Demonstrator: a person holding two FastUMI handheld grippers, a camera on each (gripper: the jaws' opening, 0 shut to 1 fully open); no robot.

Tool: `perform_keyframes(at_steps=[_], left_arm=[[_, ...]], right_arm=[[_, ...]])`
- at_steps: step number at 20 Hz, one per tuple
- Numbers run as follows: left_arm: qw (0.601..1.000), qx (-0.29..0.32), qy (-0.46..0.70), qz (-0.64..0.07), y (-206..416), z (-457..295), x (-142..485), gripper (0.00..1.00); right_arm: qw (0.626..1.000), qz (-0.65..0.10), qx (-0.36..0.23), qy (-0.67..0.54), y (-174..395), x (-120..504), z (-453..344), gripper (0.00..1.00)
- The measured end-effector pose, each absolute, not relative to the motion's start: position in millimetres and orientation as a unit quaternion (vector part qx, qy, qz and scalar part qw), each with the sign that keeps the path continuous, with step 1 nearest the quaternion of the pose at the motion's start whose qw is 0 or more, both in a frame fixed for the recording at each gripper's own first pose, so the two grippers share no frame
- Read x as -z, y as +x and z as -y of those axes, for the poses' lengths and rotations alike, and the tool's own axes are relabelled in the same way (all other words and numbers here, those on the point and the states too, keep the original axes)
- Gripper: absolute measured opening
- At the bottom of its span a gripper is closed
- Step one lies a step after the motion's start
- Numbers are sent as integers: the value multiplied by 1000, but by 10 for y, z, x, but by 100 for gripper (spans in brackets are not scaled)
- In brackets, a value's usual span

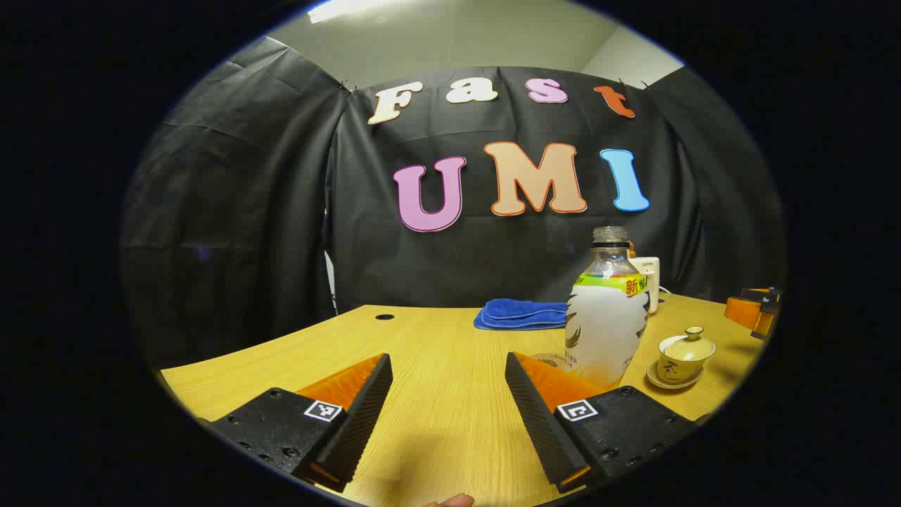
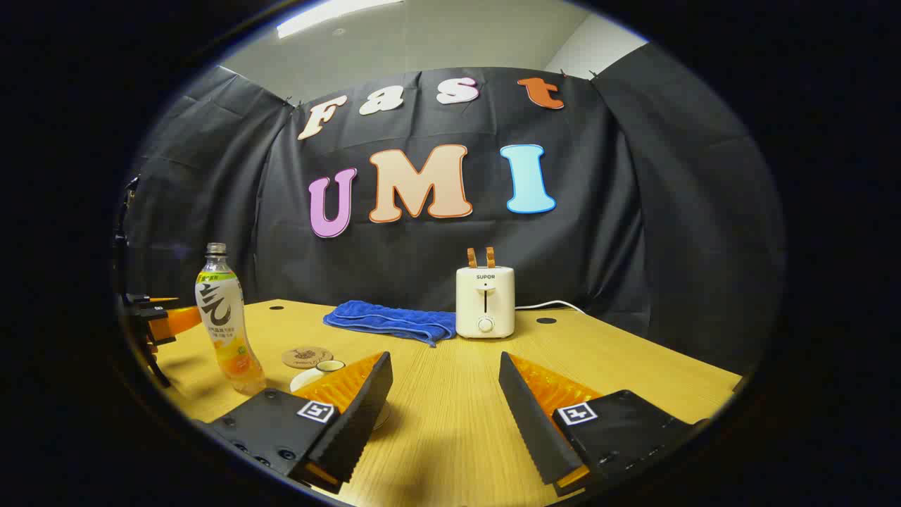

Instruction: Open the teacup lid with one hand, grasp the water bottle and pour water into the teacup with the other hand; after pouring, place the water bottle on the coaster and then close the teacup lid.

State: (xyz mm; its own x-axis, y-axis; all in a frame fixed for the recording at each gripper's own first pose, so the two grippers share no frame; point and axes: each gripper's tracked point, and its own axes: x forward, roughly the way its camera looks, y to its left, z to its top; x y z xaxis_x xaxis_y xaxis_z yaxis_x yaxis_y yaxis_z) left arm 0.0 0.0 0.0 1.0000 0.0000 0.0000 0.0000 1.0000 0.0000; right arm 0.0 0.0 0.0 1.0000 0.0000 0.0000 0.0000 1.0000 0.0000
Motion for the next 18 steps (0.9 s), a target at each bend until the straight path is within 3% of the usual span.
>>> perform_keyframes(at_steps=[1,10,12,16,18], left_arm=[[1000,0,0,0,0,-1,-2,94],[1000,0,0,0,0,1,0,94],[1000,0,0,0,0,0,0,94],[1000,0,0,0,-2,-1,3,94],[1000,0,0,0,-2,0,3,94]], right_arm=[[1000,0,0,0,-1,-5,1,100],[1000,-1,0,0,-1,-2,-3,100],[1000,-1,0,0,0,-2,5,94],[1000,-1,0,0,0,-3,-1,100],[1000,-1,1,0,0,-1,4,98]])
